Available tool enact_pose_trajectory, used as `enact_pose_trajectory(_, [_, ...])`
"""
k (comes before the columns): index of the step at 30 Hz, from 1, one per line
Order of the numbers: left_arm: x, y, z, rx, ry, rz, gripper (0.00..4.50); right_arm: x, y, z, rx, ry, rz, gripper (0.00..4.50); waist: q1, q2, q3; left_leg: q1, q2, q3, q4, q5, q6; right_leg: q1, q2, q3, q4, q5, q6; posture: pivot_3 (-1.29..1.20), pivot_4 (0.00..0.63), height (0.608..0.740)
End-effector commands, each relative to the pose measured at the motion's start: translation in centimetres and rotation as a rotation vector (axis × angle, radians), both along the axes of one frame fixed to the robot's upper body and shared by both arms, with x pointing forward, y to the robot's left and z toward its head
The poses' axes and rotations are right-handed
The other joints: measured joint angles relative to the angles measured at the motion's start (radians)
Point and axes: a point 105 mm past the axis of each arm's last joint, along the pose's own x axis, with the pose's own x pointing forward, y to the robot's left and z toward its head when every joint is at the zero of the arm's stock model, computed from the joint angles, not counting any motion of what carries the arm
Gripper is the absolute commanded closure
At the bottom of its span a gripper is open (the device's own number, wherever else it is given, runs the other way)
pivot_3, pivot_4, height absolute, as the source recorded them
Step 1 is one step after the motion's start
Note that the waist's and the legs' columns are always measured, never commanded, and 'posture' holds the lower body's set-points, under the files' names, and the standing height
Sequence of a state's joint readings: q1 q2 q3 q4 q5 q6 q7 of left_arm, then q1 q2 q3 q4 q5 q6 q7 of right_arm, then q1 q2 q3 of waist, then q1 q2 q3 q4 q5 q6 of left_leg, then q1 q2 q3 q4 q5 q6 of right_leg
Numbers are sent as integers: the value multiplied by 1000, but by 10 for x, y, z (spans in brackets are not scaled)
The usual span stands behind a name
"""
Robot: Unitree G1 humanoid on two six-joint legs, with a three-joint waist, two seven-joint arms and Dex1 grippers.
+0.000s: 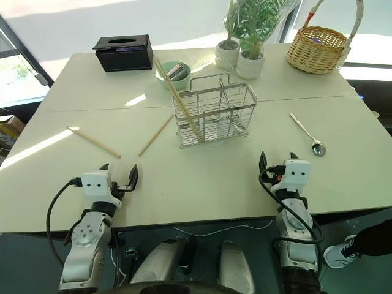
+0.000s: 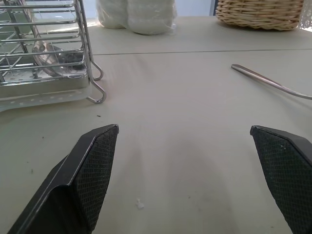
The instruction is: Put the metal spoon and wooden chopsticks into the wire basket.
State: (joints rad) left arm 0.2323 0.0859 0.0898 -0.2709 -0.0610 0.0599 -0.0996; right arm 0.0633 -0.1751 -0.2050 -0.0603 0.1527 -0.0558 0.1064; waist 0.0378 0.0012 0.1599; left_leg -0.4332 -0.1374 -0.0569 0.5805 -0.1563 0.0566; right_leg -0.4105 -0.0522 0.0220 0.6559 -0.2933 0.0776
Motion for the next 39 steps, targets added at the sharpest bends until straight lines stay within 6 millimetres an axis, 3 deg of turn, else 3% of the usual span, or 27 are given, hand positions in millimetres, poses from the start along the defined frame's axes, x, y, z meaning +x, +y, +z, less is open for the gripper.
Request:
enact_pose_trajectory(1, [-1,-2,10,-10,-27,-13,70,1,-2,13,-8,-54,-2,0,0,0,0,0,0,0,0,0,0,0,0,0,0,0,0,0,150,740])
enact_pose_trajectory(27, [2,12,21,35,-38,-34,70,9,-3,19,-25,-60,25,0,0,0,0,0,0,0,0,0,0,1,0,0,0,0,0,0,150,740])
enact_pose_trajectory(35, [4,20,36,49,-55,-77,70,9,-2,18,-26,-56,27,0,0,0,0,1,0,0,0,0,0,1,0,0,0,0,0,0,150,740])
enact_pose_trajectory(39, [12,38,60,59,-71,-163,70,10,-7,25,-48,-61,32,0,-1,0,0,2,0,0,0,0,0,1,0,0,0,0,0,0,150,740])
